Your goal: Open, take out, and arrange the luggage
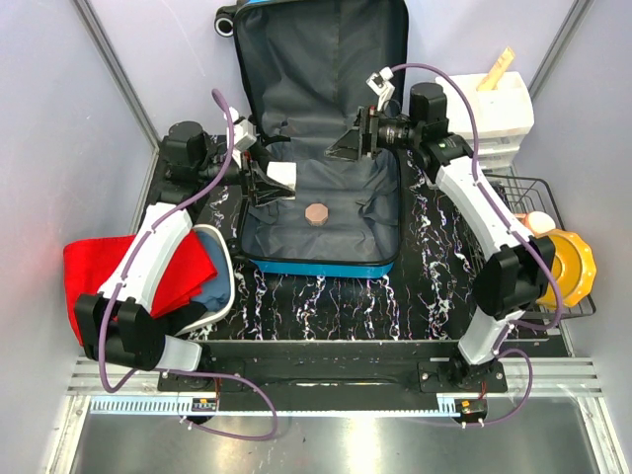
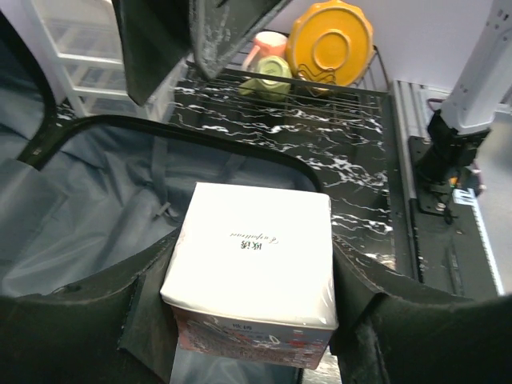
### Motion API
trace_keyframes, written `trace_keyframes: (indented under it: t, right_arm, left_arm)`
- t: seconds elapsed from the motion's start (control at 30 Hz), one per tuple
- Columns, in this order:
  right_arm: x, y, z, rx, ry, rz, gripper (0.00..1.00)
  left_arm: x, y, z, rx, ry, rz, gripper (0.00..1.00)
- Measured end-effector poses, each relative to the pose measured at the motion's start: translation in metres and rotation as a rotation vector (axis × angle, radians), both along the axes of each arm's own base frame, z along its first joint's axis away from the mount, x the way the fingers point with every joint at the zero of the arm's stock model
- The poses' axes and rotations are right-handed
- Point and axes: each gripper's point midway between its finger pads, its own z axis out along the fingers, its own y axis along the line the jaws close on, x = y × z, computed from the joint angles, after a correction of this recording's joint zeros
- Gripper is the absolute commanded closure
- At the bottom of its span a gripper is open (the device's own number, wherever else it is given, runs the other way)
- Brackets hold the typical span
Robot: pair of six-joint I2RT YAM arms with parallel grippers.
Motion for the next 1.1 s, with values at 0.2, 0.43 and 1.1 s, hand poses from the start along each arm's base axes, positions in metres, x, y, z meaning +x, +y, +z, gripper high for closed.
trace_keyframes:
  t: [0.2,0.43,1.1]
  right_arm:
    - [-0.012,0.019,0.021,0.091,0.187,0.13,0.0]
    - [-0.02,0.028,0.021,0.125,0.356,0.262,0.02]
    - [-0.033,0.049,-0.003,0.088,0.511,0.388,0.19]
  left_arm:
    - [0.011,-0.009,0.004,0.002,-0.097,0.041,1.0]
    - [0.012,-0.025,0.011,0.001,-0.198,0.04,1.0]
    - [0.032,-0.043,-0.001,-0.001,-0.231,0.045,1.0]
